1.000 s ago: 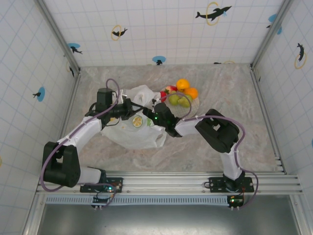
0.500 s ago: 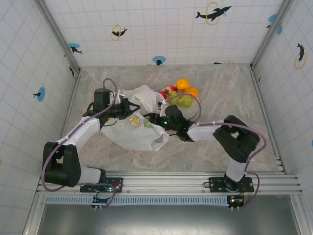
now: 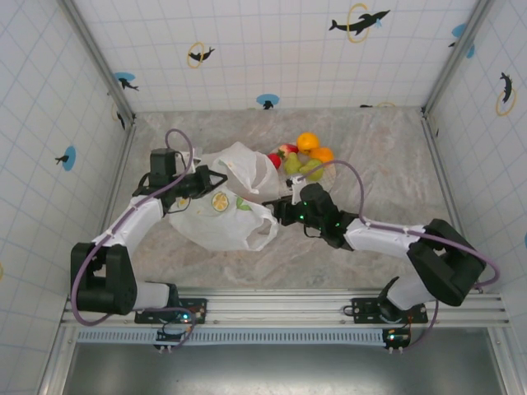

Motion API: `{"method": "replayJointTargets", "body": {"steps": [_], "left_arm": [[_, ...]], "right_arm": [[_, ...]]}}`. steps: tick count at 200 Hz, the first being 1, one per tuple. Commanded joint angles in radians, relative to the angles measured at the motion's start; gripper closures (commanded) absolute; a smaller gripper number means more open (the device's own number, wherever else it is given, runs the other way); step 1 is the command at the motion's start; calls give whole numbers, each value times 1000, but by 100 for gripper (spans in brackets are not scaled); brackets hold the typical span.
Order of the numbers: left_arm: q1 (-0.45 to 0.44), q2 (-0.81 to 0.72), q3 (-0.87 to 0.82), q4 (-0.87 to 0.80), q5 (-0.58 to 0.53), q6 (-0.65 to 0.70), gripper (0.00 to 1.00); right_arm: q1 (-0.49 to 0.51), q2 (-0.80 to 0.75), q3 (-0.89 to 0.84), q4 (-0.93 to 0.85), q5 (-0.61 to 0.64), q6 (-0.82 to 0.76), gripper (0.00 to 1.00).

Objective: Place the fruits into the plastic bag

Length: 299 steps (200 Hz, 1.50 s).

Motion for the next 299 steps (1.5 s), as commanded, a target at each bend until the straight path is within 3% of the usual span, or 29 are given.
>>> {"method": "replayJointTargets", "body": {"steps": [1, 43, 89, 126, 161, 185, 207, 234, 261, 299], "left_arm": [[8, 16, 31, -24, 18, 53, 100], [7, 30, 36, -17, 8, 39, 100], [7, 38, 32, -2, 14, 30, 100], [7, 36, 13, 15, 23, 17, 100], [7, 29, 5, 24, 28, 9, 100], [7, 27, 2, 30, 28, 5, 100], [8, 24, 8, 25, 25, 1, 100], [32, 7, 21, 25, 3, -30, 100], [63, -26, 23, 64, 29, -103, 100], [82, -54, 98, -12, -1, -98, 100]], "right_arm": [[-29, -40, -35, -21, 66, -59, 23], [-87, 50, -34, -32, 20, 97, 33], [-74, 193, -11, 87, -28, 234, 35], [-70, 317, 43, 161, -37, 253, 36], [-68, 416, 124, 199, -72, 273, 51], [-70, 453, 156, 215, -90, 285, 70], [-77, 422, 150, 211, -96, 280, 86], [-81, 309, 97, 223, -116, 284, 97], [-52, 191, 73, 213, -107, 281, 100], [-20, 108, 67, 213, -101, 301, 100]]}}
